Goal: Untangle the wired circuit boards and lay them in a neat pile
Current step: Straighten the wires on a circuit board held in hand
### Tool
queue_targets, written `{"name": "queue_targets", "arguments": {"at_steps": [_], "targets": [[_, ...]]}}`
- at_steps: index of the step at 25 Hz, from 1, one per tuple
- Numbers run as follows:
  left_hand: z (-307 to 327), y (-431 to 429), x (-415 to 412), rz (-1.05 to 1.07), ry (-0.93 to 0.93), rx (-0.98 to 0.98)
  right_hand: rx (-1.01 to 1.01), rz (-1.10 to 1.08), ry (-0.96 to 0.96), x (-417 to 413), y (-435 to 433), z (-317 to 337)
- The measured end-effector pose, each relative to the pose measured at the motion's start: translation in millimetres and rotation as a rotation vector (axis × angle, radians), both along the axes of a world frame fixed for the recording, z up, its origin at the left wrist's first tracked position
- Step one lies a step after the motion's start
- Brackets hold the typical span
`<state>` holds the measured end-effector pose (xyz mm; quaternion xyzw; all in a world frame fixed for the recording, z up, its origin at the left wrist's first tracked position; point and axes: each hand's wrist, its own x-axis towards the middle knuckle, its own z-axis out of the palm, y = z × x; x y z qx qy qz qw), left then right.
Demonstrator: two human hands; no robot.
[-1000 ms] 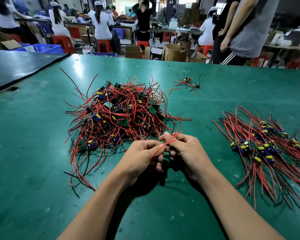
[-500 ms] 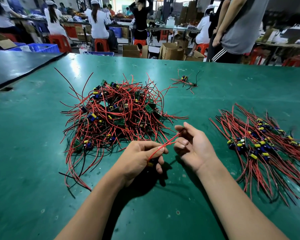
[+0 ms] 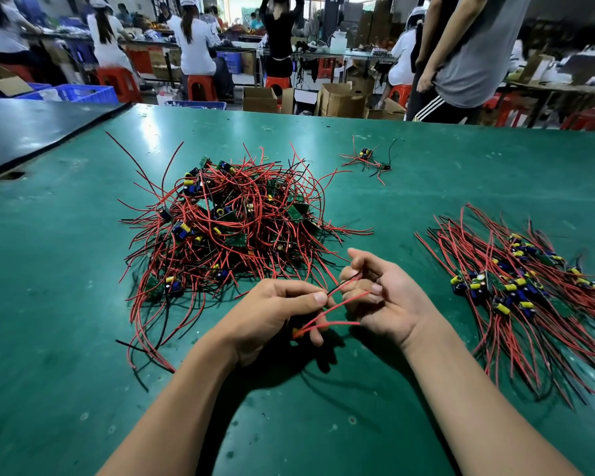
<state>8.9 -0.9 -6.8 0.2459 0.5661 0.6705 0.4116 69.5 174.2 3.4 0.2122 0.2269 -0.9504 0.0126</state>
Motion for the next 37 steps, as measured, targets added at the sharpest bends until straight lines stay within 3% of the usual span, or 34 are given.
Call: {"name": "queue_targets", "arguments": {"at_steps": [7, 10, 12, 17, 20, 22, 26, 29, 33, 37], "targets": [[3, 2, 1, 0.19, -0.062, 0.025, 0.473, -0.08, -0.067, -5, -10, -6], [9, 1, 0, 0.295, -0.068, 0.13, 0.83, 0.003, -0.025, 1, -20, -13], [13, -1, -2, 0.38, -0.069, 0.216, 0.932, 0.11, 0.023, 8, -28, -17], [13, -3, -2, 0.565, 0.09, 0.25, 0.763, 0.155, 0.169, 11, -34, -5], [8, -1, -2, 0.6, 0.164, 0.202, 0.983, 0.071, 0.131, 9, -40, -5], [5, -1, -1, 0.57, 0.174, 0.183, 1.026, -0.001, 0.055, 8, -41, -8], [7, -3, 0, 0.394, -0.064, 0.206, 0.804, -0.072, 0.126, 6, -31, -5], [9, 0, -1, 0.317, -0.32, 0.188, 0.846, -0.032, 0.201, 7, -23, -9], [7, 6, 3, 0.252, -0.242, 0.043, 1.087, 0.011, 0.288, 9, -21, -13], [4, 6, 8, 0.216, -0.2, 0.054, 1.022, -0.013, 0.258, 7, -25, -10]]}}
